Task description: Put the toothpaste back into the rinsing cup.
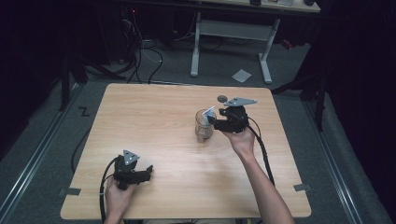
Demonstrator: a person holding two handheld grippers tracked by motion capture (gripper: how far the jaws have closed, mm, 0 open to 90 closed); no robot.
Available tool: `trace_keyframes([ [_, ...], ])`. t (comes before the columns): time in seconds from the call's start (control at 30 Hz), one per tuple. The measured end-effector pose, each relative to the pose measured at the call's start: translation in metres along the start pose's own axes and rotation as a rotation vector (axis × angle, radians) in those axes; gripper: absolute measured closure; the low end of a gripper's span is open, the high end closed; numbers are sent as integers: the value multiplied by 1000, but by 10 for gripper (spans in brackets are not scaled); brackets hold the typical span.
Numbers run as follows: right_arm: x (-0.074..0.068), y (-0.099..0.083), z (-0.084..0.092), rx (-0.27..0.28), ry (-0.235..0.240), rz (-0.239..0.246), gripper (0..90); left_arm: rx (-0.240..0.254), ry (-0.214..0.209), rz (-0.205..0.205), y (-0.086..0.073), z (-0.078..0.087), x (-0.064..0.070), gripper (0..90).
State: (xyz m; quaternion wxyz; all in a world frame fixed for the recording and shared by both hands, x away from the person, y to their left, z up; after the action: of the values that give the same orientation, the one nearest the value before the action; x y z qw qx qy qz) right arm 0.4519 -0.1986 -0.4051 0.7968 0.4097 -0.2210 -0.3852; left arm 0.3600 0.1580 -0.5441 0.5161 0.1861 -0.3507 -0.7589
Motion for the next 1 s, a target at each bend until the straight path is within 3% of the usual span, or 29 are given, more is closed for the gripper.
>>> trace_keyframes([
  [1.0,9,-19,32,51,-12,-51,417,0,0,0,0,0,0,150],
])
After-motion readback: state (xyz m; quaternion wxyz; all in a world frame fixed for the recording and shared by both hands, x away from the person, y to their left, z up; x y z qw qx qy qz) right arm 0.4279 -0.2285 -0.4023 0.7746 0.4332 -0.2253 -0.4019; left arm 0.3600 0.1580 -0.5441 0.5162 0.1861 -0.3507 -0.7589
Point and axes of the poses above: each handheld gripper's, and its own axes: z roughly backward along the jaws, y roughly out of its top, x roughly to its right, the point moved 1 cm from there along -z, roughly forward along the jaws, and after that the axes turned 5 degrees about z, right-handed, at the moved point
